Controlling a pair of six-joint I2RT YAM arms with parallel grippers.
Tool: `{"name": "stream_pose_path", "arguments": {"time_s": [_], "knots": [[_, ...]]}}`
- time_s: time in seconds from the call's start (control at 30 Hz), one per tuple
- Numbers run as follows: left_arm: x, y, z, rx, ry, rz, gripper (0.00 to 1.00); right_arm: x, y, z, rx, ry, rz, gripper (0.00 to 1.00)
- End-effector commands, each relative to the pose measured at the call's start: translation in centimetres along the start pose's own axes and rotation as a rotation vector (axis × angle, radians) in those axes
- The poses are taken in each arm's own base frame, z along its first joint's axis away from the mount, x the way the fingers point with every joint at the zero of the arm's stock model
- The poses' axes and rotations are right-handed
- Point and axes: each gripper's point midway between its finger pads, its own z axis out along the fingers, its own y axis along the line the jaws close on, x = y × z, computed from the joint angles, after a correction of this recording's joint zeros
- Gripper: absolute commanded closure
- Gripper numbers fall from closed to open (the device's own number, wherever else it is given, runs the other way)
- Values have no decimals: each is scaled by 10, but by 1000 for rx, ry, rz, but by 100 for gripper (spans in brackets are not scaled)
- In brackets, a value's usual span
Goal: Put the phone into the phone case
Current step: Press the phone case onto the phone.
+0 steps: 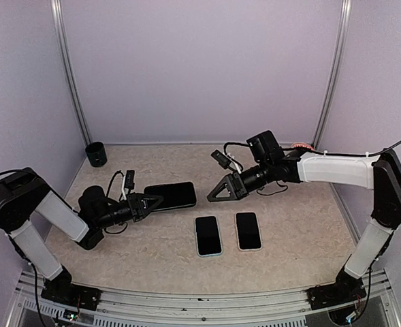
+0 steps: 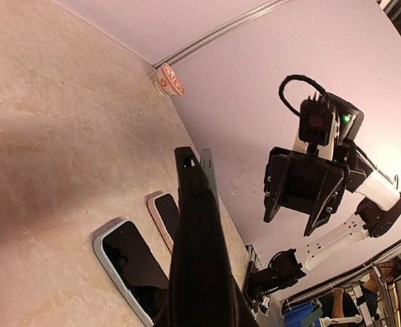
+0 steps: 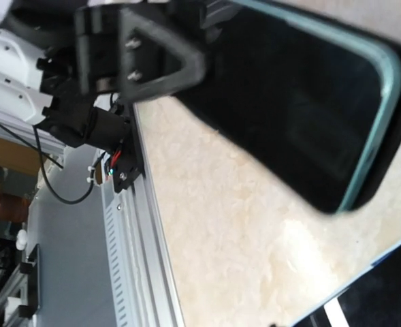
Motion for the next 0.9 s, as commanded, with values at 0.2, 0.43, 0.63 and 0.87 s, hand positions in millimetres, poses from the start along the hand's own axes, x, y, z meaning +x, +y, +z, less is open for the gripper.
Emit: {"name": "stream_pose_path", "arguments": {"time_s": [0.2,0.43,0.63,0.87], "knots": [[-28,-23,-8,21,-97,89,92,33,4,1,31,21,-67,57],[-23,-42,-12,93,-76,117,92,39,8,-4,34,-24,-98,47],[-9,-74,-12,218,-20,169,92,41,14,-8,22,-56,-121,39],[12,-108,-1,346,65,224,92,42,24,-11,-35,-61,-130,37]]}}
